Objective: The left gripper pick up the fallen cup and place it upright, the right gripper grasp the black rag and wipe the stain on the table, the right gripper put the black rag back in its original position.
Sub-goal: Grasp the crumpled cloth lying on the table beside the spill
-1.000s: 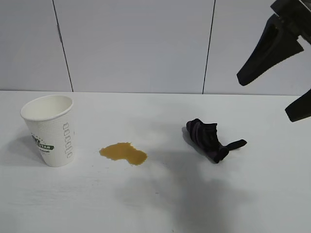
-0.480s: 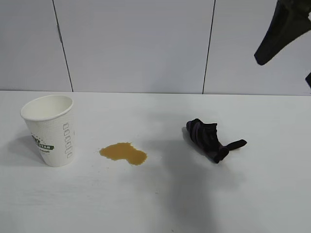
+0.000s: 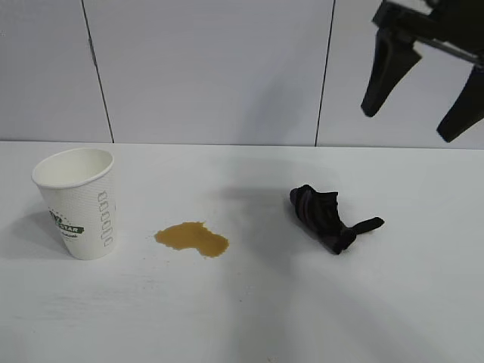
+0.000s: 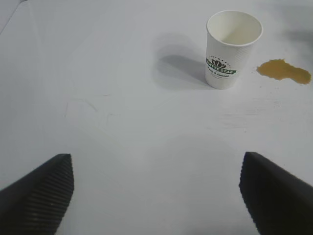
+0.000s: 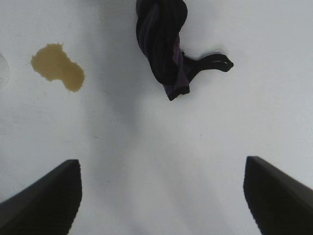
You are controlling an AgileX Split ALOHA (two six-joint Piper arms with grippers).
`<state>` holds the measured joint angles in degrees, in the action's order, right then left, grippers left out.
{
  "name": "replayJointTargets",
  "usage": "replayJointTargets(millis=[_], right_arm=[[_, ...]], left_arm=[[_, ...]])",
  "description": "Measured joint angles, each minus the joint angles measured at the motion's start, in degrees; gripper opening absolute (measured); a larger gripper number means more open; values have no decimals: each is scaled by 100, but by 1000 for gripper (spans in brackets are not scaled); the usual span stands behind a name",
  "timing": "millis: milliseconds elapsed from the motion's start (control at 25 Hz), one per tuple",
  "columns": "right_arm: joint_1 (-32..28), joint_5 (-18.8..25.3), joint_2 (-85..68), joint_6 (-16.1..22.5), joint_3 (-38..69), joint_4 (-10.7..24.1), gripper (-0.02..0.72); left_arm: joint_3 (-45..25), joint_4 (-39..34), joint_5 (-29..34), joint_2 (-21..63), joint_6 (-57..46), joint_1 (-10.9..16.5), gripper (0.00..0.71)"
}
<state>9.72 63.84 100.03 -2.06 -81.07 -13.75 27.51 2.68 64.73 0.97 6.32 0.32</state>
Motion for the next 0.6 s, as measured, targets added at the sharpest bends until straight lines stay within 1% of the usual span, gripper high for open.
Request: replayJointTargets(millis=[80,160,280,480,600], right_arm=[[300,-146,287,155,-117,257,622],[533,-374,576,298,-202,401,622],[694,-714,963,378,-291,458,622],[709,-910,1547,399,-516,569,622],[709,-1119,1727,403,-575,596,622]], left_arm=[[0,0,0,0,0,0,659],[0,0,0,0,0,0,659],[0,0,0,0,0,0,659],[0,0,0,0,0,0,659],[0,0,0,0,0,0,659]])
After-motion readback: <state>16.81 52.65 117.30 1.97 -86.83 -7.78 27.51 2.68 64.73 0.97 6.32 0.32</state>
